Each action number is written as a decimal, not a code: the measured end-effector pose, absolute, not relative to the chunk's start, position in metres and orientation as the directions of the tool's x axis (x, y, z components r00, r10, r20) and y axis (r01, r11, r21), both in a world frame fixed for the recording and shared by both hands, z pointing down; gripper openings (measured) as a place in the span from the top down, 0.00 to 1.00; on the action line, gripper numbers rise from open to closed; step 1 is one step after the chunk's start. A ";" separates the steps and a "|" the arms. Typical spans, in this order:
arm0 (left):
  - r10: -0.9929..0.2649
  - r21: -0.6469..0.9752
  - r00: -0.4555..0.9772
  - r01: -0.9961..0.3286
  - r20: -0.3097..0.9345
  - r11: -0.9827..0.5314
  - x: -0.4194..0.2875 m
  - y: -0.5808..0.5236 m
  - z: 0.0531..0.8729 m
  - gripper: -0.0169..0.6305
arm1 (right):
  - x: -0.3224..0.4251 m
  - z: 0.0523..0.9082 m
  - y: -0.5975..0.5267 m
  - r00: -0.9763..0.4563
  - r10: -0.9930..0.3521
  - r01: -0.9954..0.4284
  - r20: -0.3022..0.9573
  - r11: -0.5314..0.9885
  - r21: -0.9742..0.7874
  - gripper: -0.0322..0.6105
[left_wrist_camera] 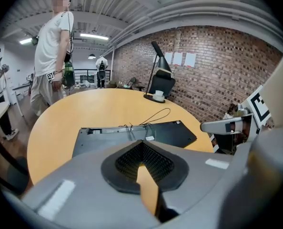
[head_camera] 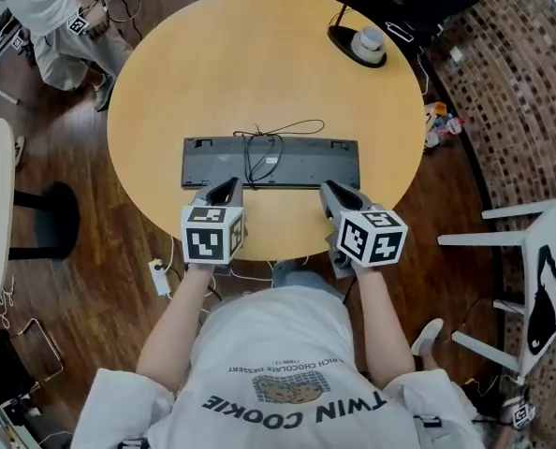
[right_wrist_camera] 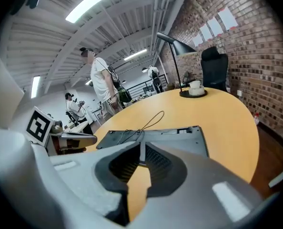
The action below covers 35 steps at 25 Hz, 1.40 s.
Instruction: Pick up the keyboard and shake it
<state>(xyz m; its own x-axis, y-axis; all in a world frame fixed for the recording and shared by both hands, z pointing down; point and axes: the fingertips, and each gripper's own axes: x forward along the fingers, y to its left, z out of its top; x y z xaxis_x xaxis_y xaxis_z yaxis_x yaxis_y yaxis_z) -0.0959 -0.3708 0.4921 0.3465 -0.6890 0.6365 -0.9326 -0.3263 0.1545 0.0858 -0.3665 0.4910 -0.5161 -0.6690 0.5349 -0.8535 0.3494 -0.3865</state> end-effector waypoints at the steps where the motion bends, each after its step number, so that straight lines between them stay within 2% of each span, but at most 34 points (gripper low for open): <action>1: -0.682 0.169 0.344 -0.935 0.646 -0.312 -0.104 -0.379 0.497 0.96 | 0.094 0.495 -0.376 -0.527 -0.659 -0.846 0.537 0.343 -0.409 0.91; 7: -0.674 0.197 0.295 -0.955 0.677 -0.220 -0.164 -0.425 0.517 0.85 | 0.149 0.520 -0.428 -0.550 -0.632 -0.822 0.546 0.296 -0.486 0.84; 13: -0.622 0.205 0.240 -0.970 0.745 -0.128 -0.226 -0.455 0.546 0.68 | 0.178 0.547 -0.466 -0.598 -0.539 -0.791 0.593 0.279 -0.544 0.66; 20: -0.533 0.326 0.332 -0.939 0.778 -0.110 -0.248 -0.473 0.577 0.55 | 0.190 0.579 -0.496 -0.613 -0.445 -0.783 0.653 0.228 -0.579 0.63; 23: -0.500 0.395 0.397 -0.911 0.770 -0.115 -0.247 -0.480 0.579 0.47 | 0.186 0.588 -0.500 -0.626 -0.387 -0.777 0.677 0.232 -0.586 0.57; 28: -0.440 0.420 0.441 -0.895 0.782 -0.150 -0.237 -0.489 0.586 0.43 | 0.182 0.593 -0.506 -0.598 -0.352 -0.800 0.720 0.217 -0.559 0.55; 35: -0.374 0.411 0.439 -0.898 0.817 -0.156 -0.230 -0.495 0.589 0.43 | 0.177 0.597 -0.508 -0.493 -0.320 -0.870 0.809 0.207 -0.448 0.55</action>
